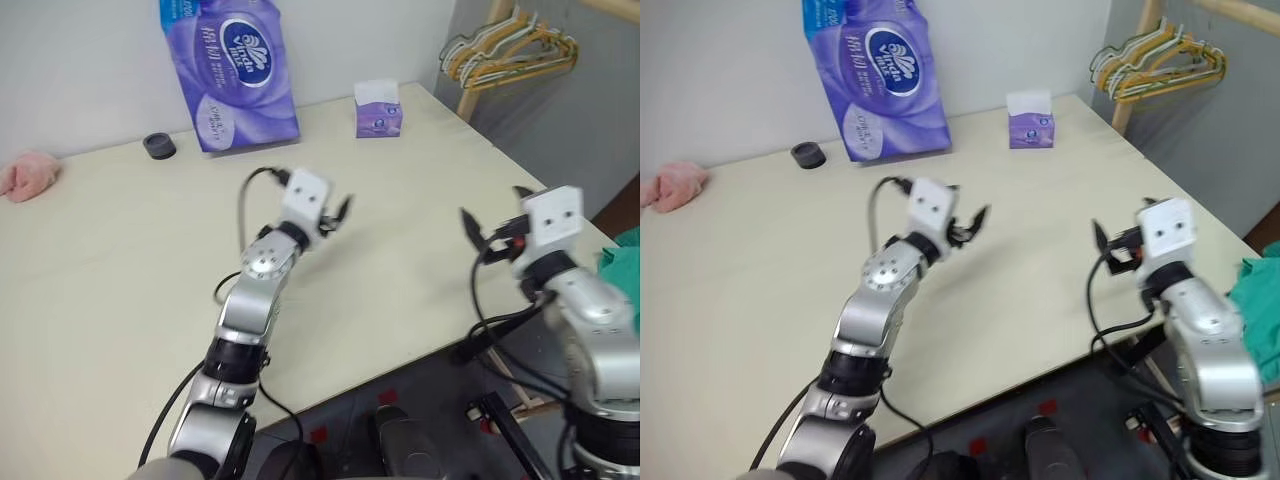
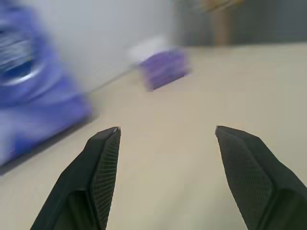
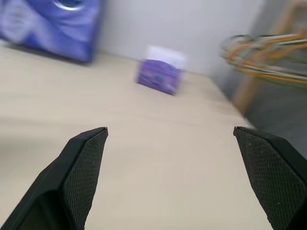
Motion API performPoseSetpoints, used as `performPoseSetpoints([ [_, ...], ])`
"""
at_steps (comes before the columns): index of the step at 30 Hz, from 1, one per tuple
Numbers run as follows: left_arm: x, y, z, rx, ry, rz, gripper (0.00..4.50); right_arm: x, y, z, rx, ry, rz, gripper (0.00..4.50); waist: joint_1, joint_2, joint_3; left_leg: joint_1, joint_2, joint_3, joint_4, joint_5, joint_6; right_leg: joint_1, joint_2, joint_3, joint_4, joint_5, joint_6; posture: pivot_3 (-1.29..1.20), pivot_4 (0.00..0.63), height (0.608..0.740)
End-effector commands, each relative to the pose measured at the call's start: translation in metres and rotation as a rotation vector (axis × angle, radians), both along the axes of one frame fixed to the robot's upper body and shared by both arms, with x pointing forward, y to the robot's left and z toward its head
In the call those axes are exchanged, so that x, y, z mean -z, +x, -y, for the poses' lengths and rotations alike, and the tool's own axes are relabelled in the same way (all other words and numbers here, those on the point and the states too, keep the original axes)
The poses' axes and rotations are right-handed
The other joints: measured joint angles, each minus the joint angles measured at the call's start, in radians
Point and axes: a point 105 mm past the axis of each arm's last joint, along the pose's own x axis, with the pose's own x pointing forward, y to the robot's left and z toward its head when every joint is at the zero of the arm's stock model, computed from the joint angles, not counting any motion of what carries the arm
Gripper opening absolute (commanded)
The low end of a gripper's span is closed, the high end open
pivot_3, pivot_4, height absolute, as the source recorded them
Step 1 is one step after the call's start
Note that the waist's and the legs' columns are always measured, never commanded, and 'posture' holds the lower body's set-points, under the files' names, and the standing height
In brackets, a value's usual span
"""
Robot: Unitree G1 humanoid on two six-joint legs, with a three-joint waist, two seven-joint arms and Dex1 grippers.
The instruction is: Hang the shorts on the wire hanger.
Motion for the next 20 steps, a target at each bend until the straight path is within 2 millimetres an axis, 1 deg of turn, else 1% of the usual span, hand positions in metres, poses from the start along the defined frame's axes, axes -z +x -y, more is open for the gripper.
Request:
performPoseSetpoints([
  [1, -0.010, -0.013, -0.030, -0.189, -0.077, 0.075, 3.34, 0.006, 0.013, -0.007, 0.007, 0.062, 0.041, 4.48, 0.037, -0.005, -0.003, -0.003, 0.000, 0.000, 0.001, 0.000, 0.000, -0.002, 0.000, -0.001, 0.000, 0.000, -0.001, -0.05, 0.112, 0.740],
  [3, -0.001, -0.019, -0.040, -0.243, -0.096, 0.060, 3.34, 0.015, 0.021, -0.008, 0.028, 0.099, 0.033, 4.48, 0.072, -0.006, -0.005, -0.004, 0.000, -0.001, 0.001, 0.000, -0.001, -0.004, -0.001, -0.002, 0.000, 0.001, -0.001, -0.04, 0.111, 0.740],
  [5, 0.007, -0.022, -0.042, -0.240, -0.087, 0.049, 3.34, 0.022, 0.028, -0.010, 0.039, 0.119, 0.033, 4.48, 0.107, -0.007, -0.006, -0.005, 0.000, 0.000, 0.001, 0.000, -0.001, -0.004, -0.002, -0.003, -0.001, 0.001, -0.002, -0.01, 0.107, 0.740],
  [6, 0.015, -0.024, -0.047, -0.250, -0.110, 0.022, 3.34, 0.027, 0.032, -0.011, 0.048, 0.142, 0.028, 4.48, 0.118, -0.007, -0.006, -0.005, 0.000, -0.001, 0.001, 0.000, -0.001, -0.004, -0.002, -0.004, -0.001, 0.002, -0.003, -0.01, 0.107, 0.740],
  [8, 0.026, -0.025, -0.058, -0.284, -0.140, -0.006, 3.34, 0.036, 0.038, -0.016, 0.044, 0.166, 0.009, 4.48, 0.128, -0.009, -0.007, -0.005, 0.000, -0.001, 0.001, 0.000, -0.001, -0.004, -0.002, -0.005, -0.001, 0.002, -0.004, 0.02, 0.104, 0.740],
  [10, 0.030, -0.026, -0.065, -0.306, -0.172, -0.018, 3.34, 0.040, 0.040, -0.020, 0.022, 0.163, 0.004, 4.48, 0.141, -0.010, -0.008, -0.005, 0.000, -0.001, 0.001, 0.001, -0.002, -0.004, -0.002, -0.006, -0.001, 0.003, -0.005, 0.04, 0.101, 0.740],
  [14, 0.034, -0.026, -0.072, -0.326, -0.197, -0.022, 3.34, 0.043, 0.044, -0.022, 0.005, 0.169, -0.003, 4.48, 0.149, -0.010, -0.008, -0.005, 0.000, -0.006, 0.001, 0.003, -0.004, -0.002, -0.001, -0.015, -0.001, 0.004, -0.006, 0.08, 0.098, 0.740],
  [16, 0.039, -0.028, -0.078, -0.358, -0.226, -0.037, 3.34, 0.045, 0.046, -0.024, -0.008, 0.179, -0.015, 4.48, 0.154, -0.010, -0.009, -0.005, 0.000, -0.011, 0.001, 0.004, -0.006, 0.000, -0.001, -0.020, -0.002, 0.004, -0.007, 0.11, 0.097, 0.740],
  [20, 0.039, -0.030, -0.078, -0.364, -0.206, -0.024, 3.34, 0.047, 0.050, -0.025, -0.019, 0.187, -0.023, 4.48, 0.159, -0.011, -0.011, -0.005, 0.000, -0.017, 0.000, 0.006, -0.011, 0.000, 0.000, -0.024, 0.000, 0.004, -0.011, 0.15, 0.096, 0.740],
])
